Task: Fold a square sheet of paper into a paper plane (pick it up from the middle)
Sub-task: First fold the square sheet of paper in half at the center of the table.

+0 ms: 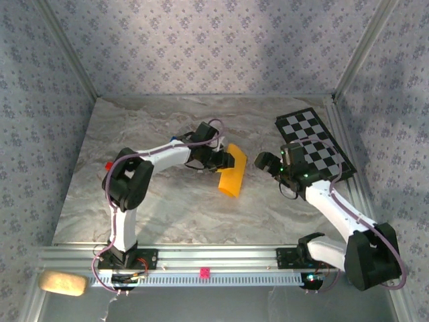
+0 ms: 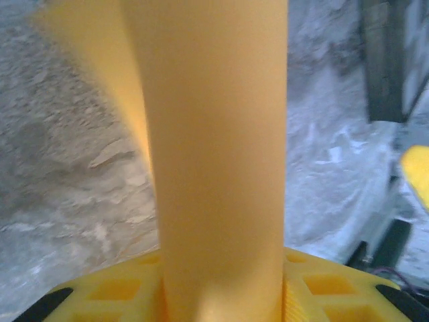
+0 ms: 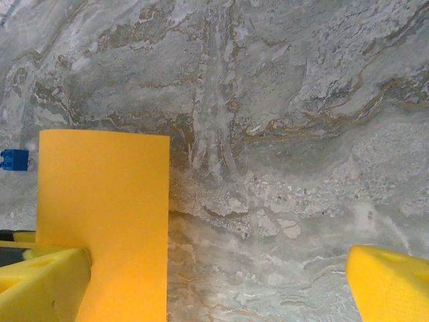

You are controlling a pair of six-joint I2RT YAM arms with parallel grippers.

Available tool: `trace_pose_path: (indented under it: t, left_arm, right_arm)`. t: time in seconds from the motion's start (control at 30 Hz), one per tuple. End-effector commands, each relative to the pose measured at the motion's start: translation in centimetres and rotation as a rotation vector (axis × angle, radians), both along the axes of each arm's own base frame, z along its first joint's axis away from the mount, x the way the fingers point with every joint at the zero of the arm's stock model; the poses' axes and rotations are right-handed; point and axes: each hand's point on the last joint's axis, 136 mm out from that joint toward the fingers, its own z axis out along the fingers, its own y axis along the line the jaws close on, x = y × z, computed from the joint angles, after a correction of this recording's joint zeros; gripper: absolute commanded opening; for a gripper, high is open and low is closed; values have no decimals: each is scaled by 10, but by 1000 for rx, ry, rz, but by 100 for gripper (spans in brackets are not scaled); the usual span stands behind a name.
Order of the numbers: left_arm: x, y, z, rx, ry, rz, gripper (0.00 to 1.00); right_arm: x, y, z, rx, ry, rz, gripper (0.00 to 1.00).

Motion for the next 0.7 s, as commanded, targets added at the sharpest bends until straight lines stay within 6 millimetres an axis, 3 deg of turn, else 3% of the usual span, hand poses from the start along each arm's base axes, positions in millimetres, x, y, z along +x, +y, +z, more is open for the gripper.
trace_pose_path:
  t: [0.0, 0.1, 0.4, 0.67]
  left_arm:
    - [1, -15, 36, -180, 19, -27, 38]
    - [2, -16, 35, -223, 39, -3, 39]
    - [1, 9, -14, -49, 81, 86, 40]
    - [2, 26, -34, 53, 69, 113, 42]
  right_arm:
    - [0, -6, 8, 3, -46, -22, 100]
    - [2, 0, 16, 41, -108, 0, 100]
    - [4, 11, 20, 72, -130, 44, 100]
    - [6, 19, 21, 95, -124, 75, 100]
